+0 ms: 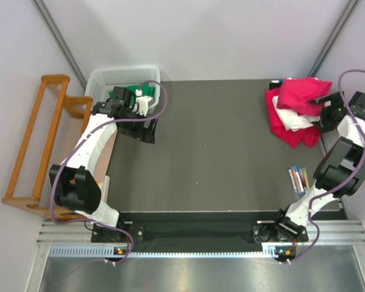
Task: Fold and stack the t-shirts
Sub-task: Neatly place the folded tshirt to the corner
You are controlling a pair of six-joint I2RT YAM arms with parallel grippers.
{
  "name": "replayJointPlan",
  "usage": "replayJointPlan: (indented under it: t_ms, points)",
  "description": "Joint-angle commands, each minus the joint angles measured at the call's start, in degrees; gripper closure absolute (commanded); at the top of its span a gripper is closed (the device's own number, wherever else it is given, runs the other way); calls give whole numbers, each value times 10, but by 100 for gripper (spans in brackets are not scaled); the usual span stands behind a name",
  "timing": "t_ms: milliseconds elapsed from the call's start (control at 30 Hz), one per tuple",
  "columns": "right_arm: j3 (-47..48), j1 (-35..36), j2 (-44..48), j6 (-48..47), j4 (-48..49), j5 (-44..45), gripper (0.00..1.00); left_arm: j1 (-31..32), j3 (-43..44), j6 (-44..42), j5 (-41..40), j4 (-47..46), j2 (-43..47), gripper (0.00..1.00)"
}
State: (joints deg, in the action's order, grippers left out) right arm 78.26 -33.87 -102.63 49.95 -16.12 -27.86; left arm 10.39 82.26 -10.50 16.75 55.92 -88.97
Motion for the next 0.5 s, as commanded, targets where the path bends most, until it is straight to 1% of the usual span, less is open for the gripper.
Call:
replayJointPlan:
  t_ms: [0,100,167,200,233,267,333,400,433,467]
  points:
    - [101,17,66,-75,-149,182,0,-2,19,1,14,-3,15,1]
    - [157,53,91,-98,-175,213,0,-2,13,0,14,-4,17,1]
    - [219,84,94,-111,-215,220,0,-2,12,1,15,-5,18,1]
    - [245,97,92,-116,-232,239,0,-2,12,1,16,-5,19,1]
    - [301,120,85,-123,-269,249,0,-2,11,0,16,-3,19,1]
    - [326,128,82,-125,-286,269,0,-2,11,0,16,-3,20,1]
    - [380,138,74,-124,-316,275,0,-2,11,0,14,-2,20,1]
    - [386,147,76,-117,-310,268,0,-2,8,-1,14,-1,26,1]
    - [361,145,75,-106,-272,254,0,-2,5,-2,14,-2,26,1]
    - [351,145,66,-101,-256,223,0,-2,1,-2,11,-4,27,1]
